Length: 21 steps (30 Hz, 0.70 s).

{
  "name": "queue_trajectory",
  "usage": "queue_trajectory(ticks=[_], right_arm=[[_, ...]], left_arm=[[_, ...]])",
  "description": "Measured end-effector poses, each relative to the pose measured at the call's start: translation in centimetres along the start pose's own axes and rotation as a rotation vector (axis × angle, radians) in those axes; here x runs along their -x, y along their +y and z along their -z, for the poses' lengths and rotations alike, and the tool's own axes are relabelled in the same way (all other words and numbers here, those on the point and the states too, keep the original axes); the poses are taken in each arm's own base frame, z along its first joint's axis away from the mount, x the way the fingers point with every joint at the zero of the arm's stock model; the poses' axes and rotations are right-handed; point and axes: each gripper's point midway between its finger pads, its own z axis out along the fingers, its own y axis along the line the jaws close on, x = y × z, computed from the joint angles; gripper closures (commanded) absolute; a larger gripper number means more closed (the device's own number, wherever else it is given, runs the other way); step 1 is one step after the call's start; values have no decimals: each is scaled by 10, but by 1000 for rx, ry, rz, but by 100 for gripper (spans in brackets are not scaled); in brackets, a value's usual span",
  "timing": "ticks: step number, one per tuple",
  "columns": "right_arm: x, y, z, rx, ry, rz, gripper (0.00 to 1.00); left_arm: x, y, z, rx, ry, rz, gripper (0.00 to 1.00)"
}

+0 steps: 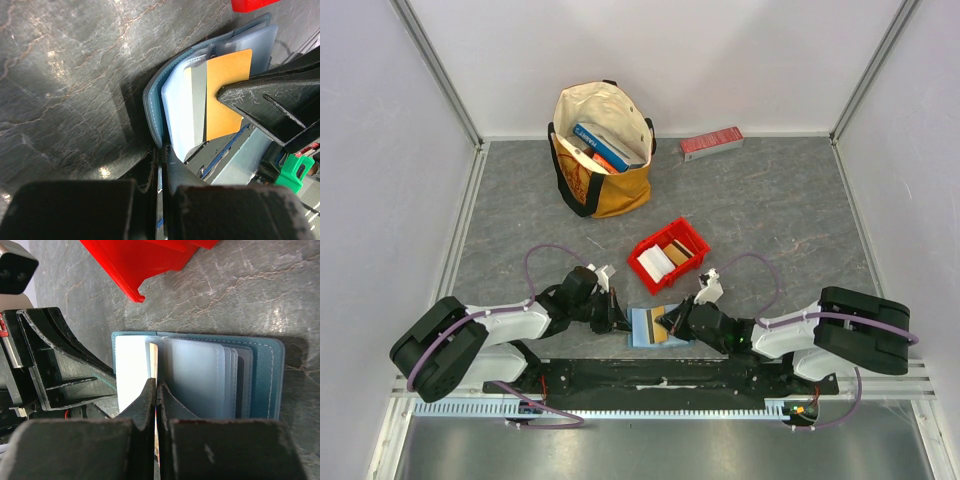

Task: Put the credit cards into the card holder
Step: Insert the credit card into the card holder.

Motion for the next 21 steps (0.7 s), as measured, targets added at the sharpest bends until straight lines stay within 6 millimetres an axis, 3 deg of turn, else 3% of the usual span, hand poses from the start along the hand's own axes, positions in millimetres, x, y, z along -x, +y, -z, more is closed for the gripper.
queue_trajectory(ticks=[10, 15, 19, 21], right_arm=[[-6, 4, -5, 10, 28, -8, 96], [-7, 7, -6, -28, 30, 29, 71], [-1, 9, 7, -97, 29, 114, 43], [6, 10, 14, -127, 12, 147, 42]], left_arm=[[0, 0, 0, 0, 0, 0, 98], [0, 0, 0, 0, 0, 0, 98], [0, 0, 0, -1, -2, -1, 98], [0, 0, 0, -1, -3, -1, 98]])
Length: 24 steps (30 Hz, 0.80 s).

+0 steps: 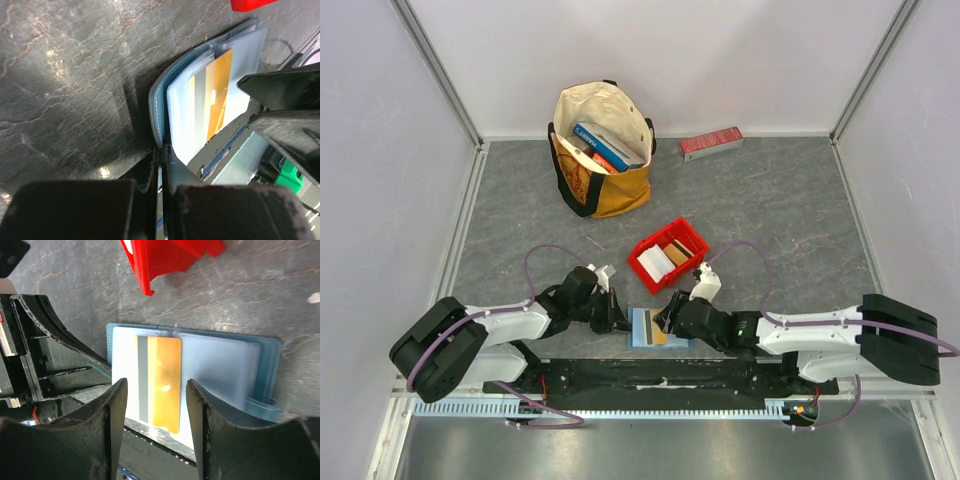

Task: Put the credit cards into the card holder
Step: Insert the credit card into the card holder.

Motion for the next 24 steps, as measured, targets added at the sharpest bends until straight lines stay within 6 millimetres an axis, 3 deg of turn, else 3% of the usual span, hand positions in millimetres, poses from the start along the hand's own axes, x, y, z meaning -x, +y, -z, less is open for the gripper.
queue_trajectory(ticks=[4, 8, 24], right_arm=[[11, -7, 9, -52, -24, 52, 41], [7, -18, 10, -97, -6, 101, 43], [-19, 15, -11, -8, 102, 176, 56]], left_arm=[[0, 0, 0, 0, 0, 0, 98], [0, 0, 0, 0, 0, 0, 98], [0, 0, 0, 0, 1, 0, 98]])
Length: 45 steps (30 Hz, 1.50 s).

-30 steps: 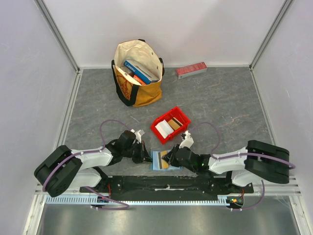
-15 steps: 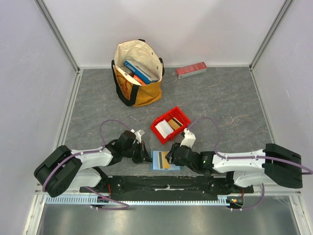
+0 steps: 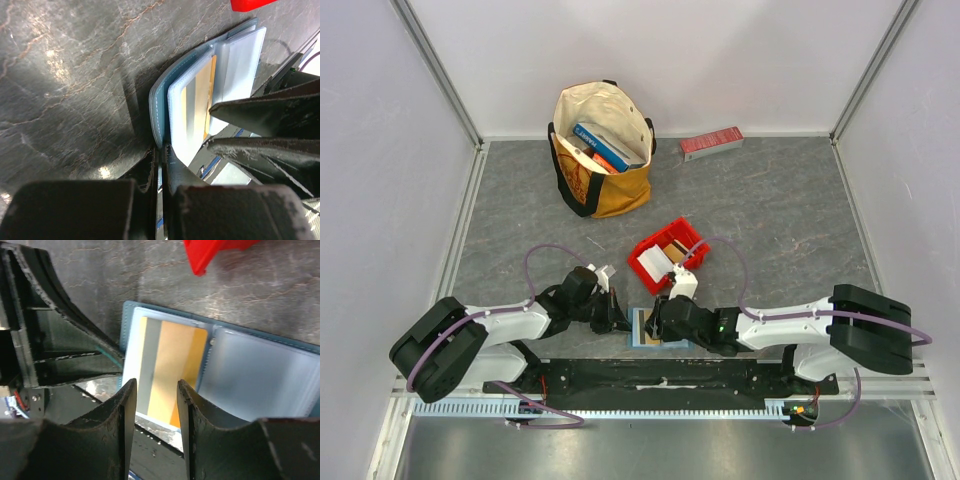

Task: Put the credit cards into the card holder
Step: Insert the credit card into the card holder.

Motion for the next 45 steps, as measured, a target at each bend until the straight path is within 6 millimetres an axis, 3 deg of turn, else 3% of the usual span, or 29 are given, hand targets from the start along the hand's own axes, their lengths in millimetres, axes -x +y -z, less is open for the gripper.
queue_trajectory(ticks=[4, 7, 12, 20, 24, 34, 45], right_arm=[[1, 12, 1, 48, 1, 3, 60], [2, 17, 1, 68, -3, 4, 57], [8, 11, 5, 24, -17, 10, 48], [-1, -3, -3, -50, 16, 18, 44], [-3, 1, -9, -68, 29, 23, 43], [-7, 4, -10, -51, 50, 39, 52], [3, 11, 6, 1, 26, 32, 50]], left_arm=[[0, 0, 0, 0, -1, 0, 98], [0, 0, 0, 0, -1, 0, 98], [0, 0, 0, 0, -2, -1, 98], [0, 0, 1, 2, -1, 0, 98], [0, 0, 1, 2, -2, 0, 98], [0, 1, 1, 1, -2, -1, 98], [-1, 1, 2, 4, -1, 0, 98]])
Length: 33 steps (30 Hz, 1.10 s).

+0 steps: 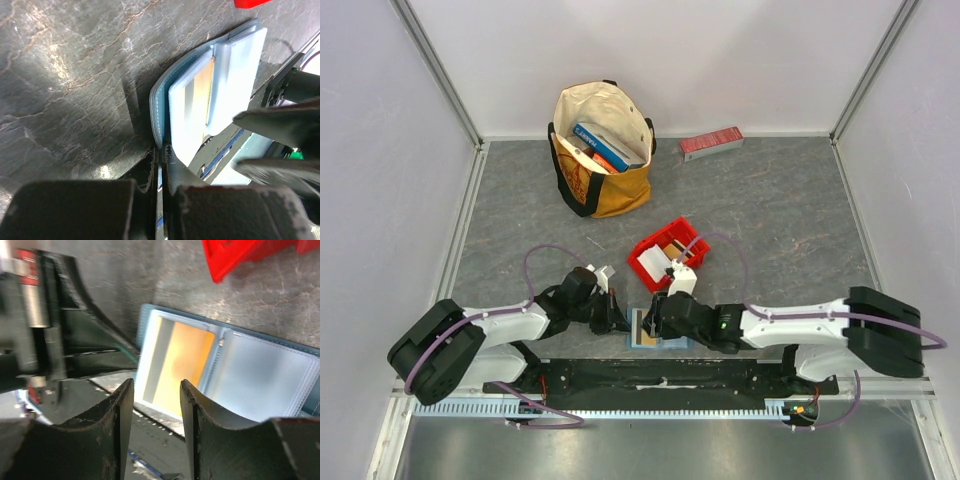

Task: Put the credit cards into the card holder
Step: Insert the credit card into the card holder, then pick up the credit card from the storage box.

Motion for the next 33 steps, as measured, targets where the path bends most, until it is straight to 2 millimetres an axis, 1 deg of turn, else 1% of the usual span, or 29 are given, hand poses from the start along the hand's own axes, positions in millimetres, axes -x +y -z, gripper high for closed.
queue_trajectory(ticks=[4, 7, 11, 15, 17, 18, 20, 23, 24, 25, 26, 28, 30, 33], right_arm=[[27, 16, 24, 63, -82, -32, 48], [46, 18, 42, 91, -145, -58, 48], [66, 8, 56, 72, -200, -85, 46], [80, -13, 62, -2, -227, -80, 45], [88, -19, 66, -46, -227, -78, 43], [94, -18, 69, -57, -229, -80, 42], [113, -5, 84, -60, -241, -78, 34], [145, 24, 106, -10, -304, -70, 31], [153, 28, 111, -3, -326, -61, 30], [160, 27, 114, -10, -346, -49, 30], [164, 23, 115, -25, -358, -37, 29], [171, 8, 111, -83, -370, 1, 29], [175, -6, 102, -139, -363, 44, 28], [175, -21, 85, -190, -314, 103, 28]], left_arm=[[0, 0, 0, 6, 2, 3, 98], [0, 1, 1, 13, 5, 6, 98], [0, 1, 0, 21, 10, 10, 98], [0, 1, 0, 26, 16, 14, 98], [1, 0, 0, 30, 19, 16, 98], [1, 0, 0, 32, 20, 17, 98], [1, 0, 1, 38, 20, 18, 98], [2, 0, 1, 39, 18, 19, 98], [1, 1, 0, 40, 19, 19, 98], [2, 0, 0, 40, 20, 20, 98], [2, 0, -1, 40, 21, 20, 98], [3, -1, -2, 34, 22, 18, 98], [3, -2, -3, 29, 22, 16, 98], [3, -2, -3, 30, 22, 16, 98]])
